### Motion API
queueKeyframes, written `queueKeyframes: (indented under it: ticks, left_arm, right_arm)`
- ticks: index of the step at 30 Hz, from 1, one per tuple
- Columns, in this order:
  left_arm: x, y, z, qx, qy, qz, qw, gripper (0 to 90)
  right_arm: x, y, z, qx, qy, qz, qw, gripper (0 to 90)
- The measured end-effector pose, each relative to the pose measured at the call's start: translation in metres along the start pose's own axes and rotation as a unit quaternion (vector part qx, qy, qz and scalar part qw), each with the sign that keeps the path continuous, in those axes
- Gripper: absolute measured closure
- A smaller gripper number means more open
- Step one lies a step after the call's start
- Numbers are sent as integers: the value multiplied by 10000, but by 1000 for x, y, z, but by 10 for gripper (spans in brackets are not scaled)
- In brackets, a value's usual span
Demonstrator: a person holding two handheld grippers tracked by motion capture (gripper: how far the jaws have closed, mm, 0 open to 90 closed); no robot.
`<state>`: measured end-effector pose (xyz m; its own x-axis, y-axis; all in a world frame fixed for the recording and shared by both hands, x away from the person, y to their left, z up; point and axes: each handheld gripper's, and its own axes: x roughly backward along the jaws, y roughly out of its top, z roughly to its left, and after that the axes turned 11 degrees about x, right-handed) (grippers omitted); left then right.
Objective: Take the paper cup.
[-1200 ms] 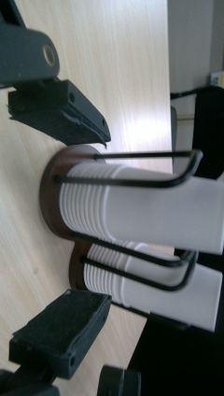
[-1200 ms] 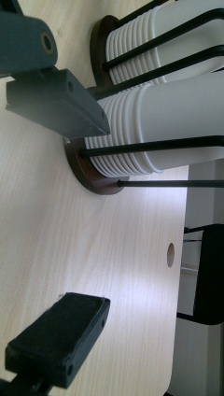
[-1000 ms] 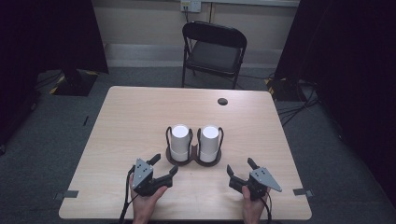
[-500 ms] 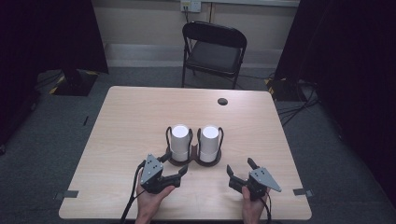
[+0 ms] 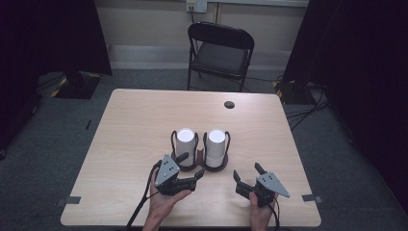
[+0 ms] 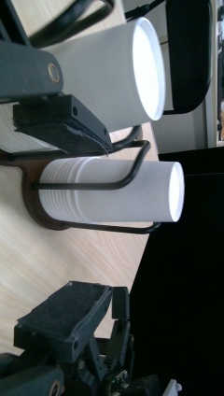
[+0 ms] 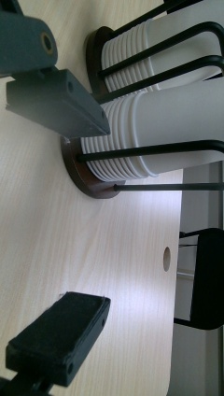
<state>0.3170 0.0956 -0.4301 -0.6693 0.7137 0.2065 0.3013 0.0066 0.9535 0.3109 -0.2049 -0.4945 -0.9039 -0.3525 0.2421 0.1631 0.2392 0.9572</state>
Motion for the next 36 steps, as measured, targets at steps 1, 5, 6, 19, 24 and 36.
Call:
queueKeyframes:
  ticks: [1, 5, 6, 19, 24, 36]
  left_arm:
    - [-2, 2, 0, -5, 1, -14, 10000, 251]
    - [-6, 8, -2, -61, -7, -24, 10000, 251]
    - [-8, 11, -3, -115, -34, -33, 9999, 255]
    - [-26, 29, 0, -300, -111, -100, 9994, 283]
    - [-34, 33, 4, -323, -39, -61, 9995, 284]
    - [-57, 45, 7, -371, -111, 76, 9992, 273]
  right_arm:
    - [0, 0, 0, 12, 2, 17, 10000, 140]
    - [0, 0, 0, 6, 22, 48, 10000, 140]
    - [-1, 1, 0, 15, 25, 59, 10000, 140]
    - [0, 0, 1, 15, 7, 48, 10000, 141]
    - [0, 0, 0, 15, 19, 30, 10000, 141]
    - [0, 0, 0, 11, 27, 22, 10000, 141]
